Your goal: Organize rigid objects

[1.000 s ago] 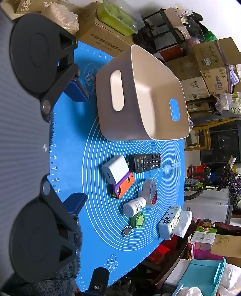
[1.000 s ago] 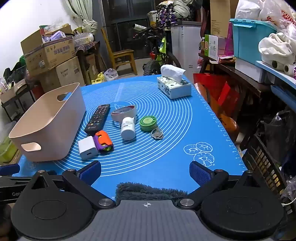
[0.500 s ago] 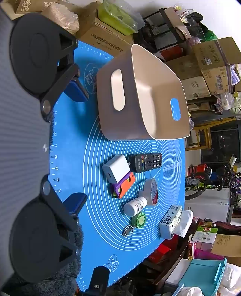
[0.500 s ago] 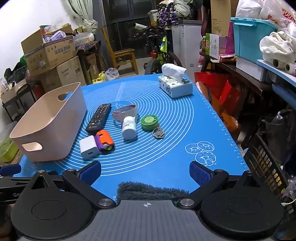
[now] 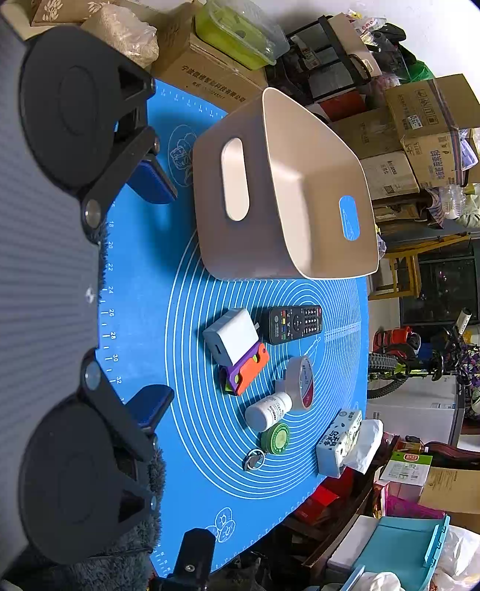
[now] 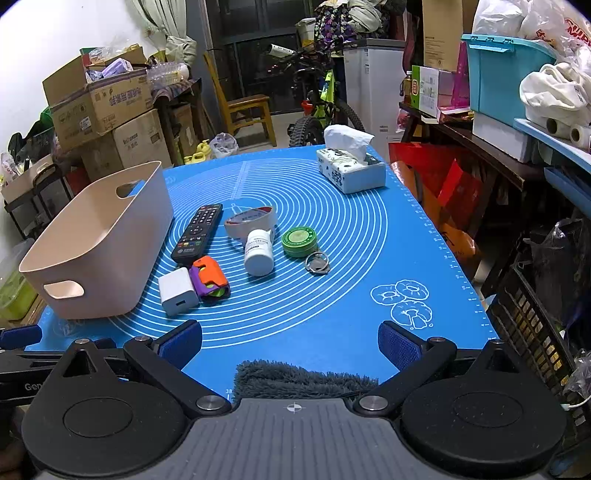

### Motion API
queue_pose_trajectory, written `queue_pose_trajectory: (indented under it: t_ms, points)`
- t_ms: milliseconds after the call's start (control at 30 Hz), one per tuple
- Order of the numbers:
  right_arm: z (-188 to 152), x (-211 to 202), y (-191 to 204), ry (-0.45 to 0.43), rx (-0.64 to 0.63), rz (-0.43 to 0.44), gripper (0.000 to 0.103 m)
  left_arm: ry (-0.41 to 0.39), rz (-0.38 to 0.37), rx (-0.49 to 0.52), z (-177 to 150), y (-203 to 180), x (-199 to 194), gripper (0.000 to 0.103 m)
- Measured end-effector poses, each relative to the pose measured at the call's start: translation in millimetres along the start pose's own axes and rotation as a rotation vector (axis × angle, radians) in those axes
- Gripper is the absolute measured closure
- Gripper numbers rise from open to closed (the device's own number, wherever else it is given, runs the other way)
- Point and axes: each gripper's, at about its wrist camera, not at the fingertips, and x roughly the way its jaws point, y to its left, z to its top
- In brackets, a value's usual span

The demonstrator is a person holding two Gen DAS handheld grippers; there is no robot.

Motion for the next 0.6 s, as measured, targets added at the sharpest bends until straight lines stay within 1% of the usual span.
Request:
queue_pose_trajectory:
  t_ms: [600]
  points:
    - [1.0,1.5,1.4,0.004,-0.009,0.000,0.002,0.000,-0.003,-0.003,0.0,0.5,0.0,0.000]
